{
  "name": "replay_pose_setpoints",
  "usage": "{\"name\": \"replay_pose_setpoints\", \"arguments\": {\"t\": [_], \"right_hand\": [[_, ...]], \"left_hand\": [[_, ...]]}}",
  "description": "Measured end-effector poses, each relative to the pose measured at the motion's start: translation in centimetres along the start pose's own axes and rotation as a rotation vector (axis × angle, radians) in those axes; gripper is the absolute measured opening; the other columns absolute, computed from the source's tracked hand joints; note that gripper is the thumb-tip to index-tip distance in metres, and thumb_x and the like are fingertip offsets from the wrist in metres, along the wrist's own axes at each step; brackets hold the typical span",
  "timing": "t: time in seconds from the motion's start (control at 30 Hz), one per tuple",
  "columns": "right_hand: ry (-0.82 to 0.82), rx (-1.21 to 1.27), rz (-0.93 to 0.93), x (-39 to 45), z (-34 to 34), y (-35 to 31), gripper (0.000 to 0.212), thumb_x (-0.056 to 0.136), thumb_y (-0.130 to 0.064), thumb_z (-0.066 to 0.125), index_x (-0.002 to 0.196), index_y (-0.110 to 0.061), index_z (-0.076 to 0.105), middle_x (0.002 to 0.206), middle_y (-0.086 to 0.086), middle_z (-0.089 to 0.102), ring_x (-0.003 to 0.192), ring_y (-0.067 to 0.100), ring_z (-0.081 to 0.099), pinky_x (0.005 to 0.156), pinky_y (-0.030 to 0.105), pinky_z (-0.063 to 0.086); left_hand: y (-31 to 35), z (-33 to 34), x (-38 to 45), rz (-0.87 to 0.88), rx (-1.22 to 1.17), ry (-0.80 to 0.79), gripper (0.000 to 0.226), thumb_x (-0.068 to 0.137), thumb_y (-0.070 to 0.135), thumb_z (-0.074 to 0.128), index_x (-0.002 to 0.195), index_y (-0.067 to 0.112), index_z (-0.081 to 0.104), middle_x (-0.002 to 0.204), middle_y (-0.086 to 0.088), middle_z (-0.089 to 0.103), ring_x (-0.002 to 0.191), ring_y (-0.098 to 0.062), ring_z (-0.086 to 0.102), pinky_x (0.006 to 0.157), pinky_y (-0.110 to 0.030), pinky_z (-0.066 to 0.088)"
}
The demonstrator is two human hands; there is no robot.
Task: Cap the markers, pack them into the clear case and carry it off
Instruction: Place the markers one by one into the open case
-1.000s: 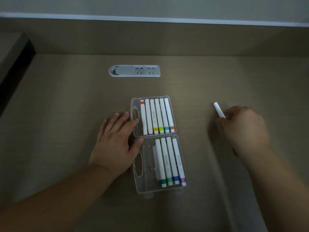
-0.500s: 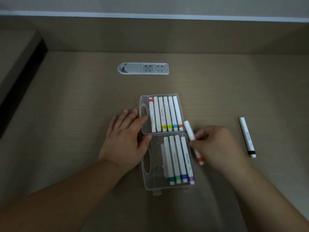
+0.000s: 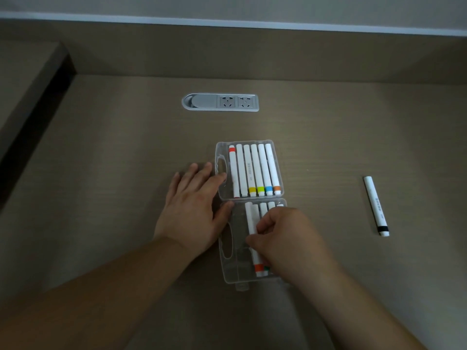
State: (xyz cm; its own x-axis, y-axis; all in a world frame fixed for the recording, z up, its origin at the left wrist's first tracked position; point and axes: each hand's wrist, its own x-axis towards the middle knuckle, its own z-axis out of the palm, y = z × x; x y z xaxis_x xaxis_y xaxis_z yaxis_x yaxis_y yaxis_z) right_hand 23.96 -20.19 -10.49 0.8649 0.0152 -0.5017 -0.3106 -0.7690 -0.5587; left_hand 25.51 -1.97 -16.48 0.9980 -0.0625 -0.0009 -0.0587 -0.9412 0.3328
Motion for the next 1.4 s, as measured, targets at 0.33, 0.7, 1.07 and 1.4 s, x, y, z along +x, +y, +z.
{"name": "replay_pose_setpoints", "arguments": {"t": [0.33, 0.7, 1.07, 1.4], "right_hand": [[-0.138, -0.081, 0.048, 0.3, -0.7, -1.1, 0.017, 0.085, -0.032, 0.074, 0.077, -0.024, 0.061, 0.084, 0.002, 0.071, 0.079, 0.017, 0.07, 0.079, 0.04, 0.06], [-0.297, -0.222, 0.086, 1.4, -1.9, -2.4, 0.026, 0.087, -0.033, 0.072, 0.101, -0.012, 0.065, 0.097, 0.009, 0.072, 0.092, 0.024, 0.07, 0.089, 0.04, 0.057], [-0.327, -0.361, 0.08, 2.5, -1.9, -2.7, 0.047, 0.087, -0.034, 0.071, 0.125, -0.009, 0.057, 0.118, 0.012, 0.067, 0.109, 0.026, 0.066, 0.099, 0.041, 0.052], [0.157, 0.05, 0.011, 1.1, -6.1, 4.0, 0.017, 0.082, -0.026, 0.077, 0.067, -0.022, 0.068, 0.058, -0.002, 0.067, 0.056, 0.01, 0.062, 0.059, 0.026, 0.047]], "left_hand": [[0.0, 0.0, 0.0, -0.001, 0.005, -0.001, 0.065, 0.093, 0.064, 0.03, 0.151, 0.036, 0.028, 0.163, 0.003, 0.024, 0.152, -0.016, 0.008, 0.124, -0.047, 0.008], [0.0, 0.0, 0.0, 0.006, 0.006, 0.003, 0.063, 0.095, 0.064, 0.034, 0.151, 0.035, 0.029, 0.163, 0.003, 0.025, 0.152, -0.016, 0.009, 0.124, -0.047, 0.007], [0.0, 0.0, 0.0, 0.007, 0.004, 0.002, 0.063, 0.095, 0.063, 0.034, 0.151, 0.034, 0.03, 0.162, 0.003, 0.025, 0.152, -0.017, 0.01, 0.124, -0.045, 0.006], [-0.2, 0.1, -0.1, 0.004, -0.034, -0.002, 0.064, 0.092, 0.062, 0.033, 0.151, 0.036, 0.028, 0.162, 0.004, 0.025, 0.152, -0.015, 0.007, 0.124, -0.048, 0.008]]}}
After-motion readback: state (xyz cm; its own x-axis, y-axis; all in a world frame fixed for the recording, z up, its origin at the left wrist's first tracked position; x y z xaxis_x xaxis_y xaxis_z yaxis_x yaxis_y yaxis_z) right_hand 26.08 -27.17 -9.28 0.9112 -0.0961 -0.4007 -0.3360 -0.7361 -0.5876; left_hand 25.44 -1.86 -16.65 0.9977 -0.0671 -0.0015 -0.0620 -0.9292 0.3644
